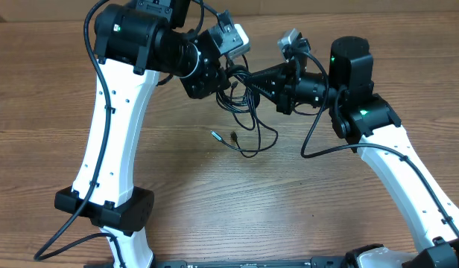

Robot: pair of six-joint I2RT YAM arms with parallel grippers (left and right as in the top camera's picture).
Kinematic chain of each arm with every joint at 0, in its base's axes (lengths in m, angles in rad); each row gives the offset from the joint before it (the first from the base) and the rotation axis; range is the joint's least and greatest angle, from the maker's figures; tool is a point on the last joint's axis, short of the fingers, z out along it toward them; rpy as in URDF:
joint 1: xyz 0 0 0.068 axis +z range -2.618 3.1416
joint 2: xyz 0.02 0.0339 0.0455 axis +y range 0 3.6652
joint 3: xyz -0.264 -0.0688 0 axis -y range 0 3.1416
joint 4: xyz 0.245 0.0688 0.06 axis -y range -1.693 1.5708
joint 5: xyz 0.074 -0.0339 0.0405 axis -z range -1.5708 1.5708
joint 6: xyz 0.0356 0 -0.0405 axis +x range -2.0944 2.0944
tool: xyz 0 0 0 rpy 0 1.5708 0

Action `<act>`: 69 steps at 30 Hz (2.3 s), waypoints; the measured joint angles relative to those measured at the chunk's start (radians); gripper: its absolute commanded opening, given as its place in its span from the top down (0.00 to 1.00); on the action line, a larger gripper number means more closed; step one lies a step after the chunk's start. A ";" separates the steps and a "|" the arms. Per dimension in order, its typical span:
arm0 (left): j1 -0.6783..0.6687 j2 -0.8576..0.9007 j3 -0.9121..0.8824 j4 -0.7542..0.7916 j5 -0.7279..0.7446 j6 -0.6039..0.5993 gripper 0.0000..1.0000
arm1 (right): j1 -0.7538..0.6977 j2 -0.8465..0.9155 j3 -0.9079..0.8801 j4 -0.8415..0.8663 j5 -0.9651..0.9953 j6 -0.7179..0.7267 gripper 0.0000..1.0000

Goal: Untangle cables

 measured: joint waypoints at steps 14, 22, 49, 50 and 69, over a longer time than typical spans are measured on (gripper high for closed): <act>0.000 0.000 0.000 0.008 0.027 -0.010 0.84 | 0.000 0.000 0.000 0.003 -0.053 -0.045 0.96; 0.000 0.000 0.000 0.008 0.047 -0.022 0.91 | 0.000 0.000 0.000 0.003 -0.063 -0.049 0.96; -0.004 0.000 0.000 0.111 -0.289 -0.575 0.96 | 0.001 0.001 0.000 0.003 -0.078 -0.049 0.96; -0.002 0.000 0.000 0.114 -0.307 -0.602 0.95 | 0.001 0.001 0.000 0.003 -0.080 -0.049 0.96; 0.215 0.000 -0.001 0.039 -0.469 -1.307 0.96 | 0.000 0.001 0.000 0.001 -0.090 -0.049 0.96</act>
